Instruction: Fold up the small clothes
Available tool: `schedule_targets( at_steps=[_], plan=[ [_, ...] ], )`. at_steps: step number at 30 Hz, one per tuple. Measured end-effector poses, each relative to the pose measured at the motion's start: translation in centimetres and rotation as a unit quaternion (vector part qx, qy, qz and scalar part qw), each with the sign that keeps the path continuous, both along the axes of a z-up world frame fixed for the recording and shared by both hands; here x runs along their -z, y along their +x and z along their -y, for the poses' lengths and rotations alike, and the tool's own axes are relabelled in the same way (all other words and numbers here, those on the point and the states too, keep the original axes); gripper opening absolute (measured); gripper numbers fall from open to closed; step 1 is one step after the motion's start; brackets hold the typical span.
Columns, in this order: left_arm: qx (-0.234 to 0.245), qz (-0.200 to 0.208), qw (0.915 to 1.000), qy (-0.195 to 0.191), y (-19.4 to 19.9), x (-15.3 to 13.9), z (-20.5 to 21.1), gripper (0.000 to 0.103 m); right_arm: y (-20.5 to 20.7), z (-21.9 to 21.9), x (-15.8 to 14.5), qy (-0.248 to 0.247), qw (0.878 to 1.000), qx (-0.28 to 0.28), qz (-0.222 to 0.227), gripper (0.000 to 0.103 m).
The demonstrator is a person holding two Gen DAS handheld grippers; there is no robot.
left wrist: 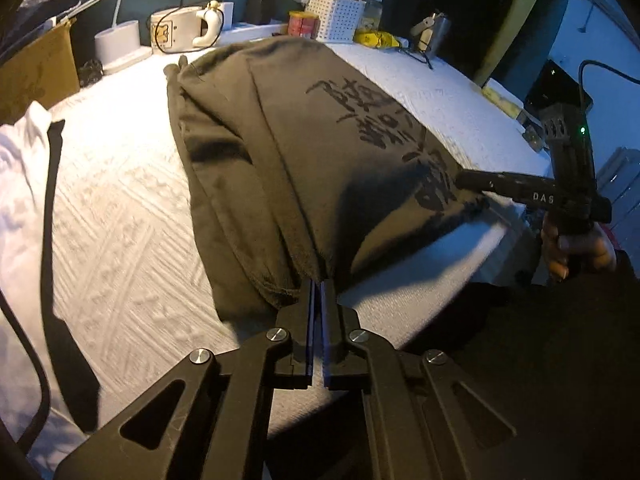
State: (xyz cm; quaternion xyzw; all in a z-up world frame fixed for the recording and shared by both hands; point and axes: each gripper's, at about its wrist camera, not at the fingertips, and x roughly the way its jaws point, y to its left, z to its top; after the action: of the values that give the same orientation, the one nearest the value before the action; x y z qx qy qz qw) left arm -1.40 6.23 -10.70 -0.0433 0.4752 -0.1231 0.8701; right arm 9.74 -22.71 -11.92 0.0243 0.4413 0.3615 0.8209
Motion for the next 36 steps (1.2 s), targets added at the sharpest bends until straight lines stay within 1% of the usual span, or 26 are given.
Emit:
schedule_targets(
  at_steps=[6, 9, 12, 14, 15, 16, 17, 18, 19, 20, 21, 22, 23, 27, 30, 36],
  plan=[
    [-0.022, -0.02, 0.9995, -0.007, -0.3, -0.1, -1.0, 0.001, -0.6, -0.5, -0.9, -0.037, 0.999, -0.025, 0.024, 0.007],
    [-0.027, -0.023, 0.9993, -0.012, 0.0, -0.4, -1.5, 0.001, -0.7, -0.7, -0.4, -0.044, 0.998, -0.029, 0.019, 0.007],
    [-0.036, -0.02, 0.9987, -0.03, 0.3, -1.6, -2.5, 0.002, -0.7, -0.6, -0.3, -0.046, 0.998, -0.03, 0.016, 0.008],
    [-0.031, -0.017, 0.9988, -0.034, 0.5, -2.4, -3.0, 0.002, -0.5, -0.5, -0.3, -0.045, 0.999, -0.03, 0.007, 0.008],
    [-0.03, -0.012, 0.999, -0.03, 0.7, -2.7, -3.0, 0.002, -0.4, -0.4, -0.4, -0.046, 0.998, -0.032, 0.003, 0.009],
    [-0.031, -0.006, 0.9992, -0.024, 0.9, -3.1, -3.1, 0.002, -0.4, -0.3, -0.4, -0.048, 0.998, -0.033, 0.002, 0.014],
    [-0.035, -0.001, 0.9992, -0.021, 1.2, -3.4, -3.3, 0.002, -0.3, -0.3, -0.6, -0.053, 0.998, -0.032, 0.004, 0.017],
    [-0.038, 0.002, 0.999, -0.023, 1.5, -3.7, -3.6, 0.002, -0.3, -0.2, -0.8, -0.06, 0.998, -0.029, 0.009, 0.022],
    [-0.043, 0.005, 0.9987, -0.028, 2.1, -3.9, -3.9, 0.003, -0.3, -0.1, -1.0, -0.065, 0.997, -0.027, 0.014, 0.023],
    [-0.044, 0.007, 0.9986, -0.028, 2.3, -4.0, -4.1, 0.008, -0.2, 0.0, -1.2, -0.065, 0.997, -0.027, 0.015, 0.023],
    [-0.048, 0.013, 0.9985, -0.024, 2.8, -4.2, -4.2, 0.016, -0.2, 0.1, -1.5, -0.065, 0.997, -0.026, 0.019, 0.023],
    [-0.053, 0.021, 0.9982, -0.02, 3.3, -4.3, -4.3, 0.021, -0.1, 0.2, -1.8, -0.065, 0.997, -0.023, 0.025, 0.023],
    [-0.058, 0.025, 0.9978, -0.019, 3.8, -4.3, -4.4, 0.029, 0.1, 0.2, -2.0, -0.065, 0.997, -0.021, 0.028, 0.023],
    [-0.09, 0.021, 0.9955, -0.02, 6.9, -3.6, -5.4, 0.03, 1.5, 0.6, -2.8, -0.059, 0.998, -0.003, 0.035, 0.023],
    [-0.108, 0.016, 0.994, -0.003, 8.7, -3.0, -5.9, 0.03, 2.6, 0.6, -3.2, -0.056, 0.998, 0.006, 0.037, 0.023],
    [-0.106, -0.008, 0.9941, 0.022, 10.9, -1.3, -5.9, 0.03, 4.3, 0.0, -2.8, -0.056, 0.998, 0.006, 0.03, 0.023]
  ],
)
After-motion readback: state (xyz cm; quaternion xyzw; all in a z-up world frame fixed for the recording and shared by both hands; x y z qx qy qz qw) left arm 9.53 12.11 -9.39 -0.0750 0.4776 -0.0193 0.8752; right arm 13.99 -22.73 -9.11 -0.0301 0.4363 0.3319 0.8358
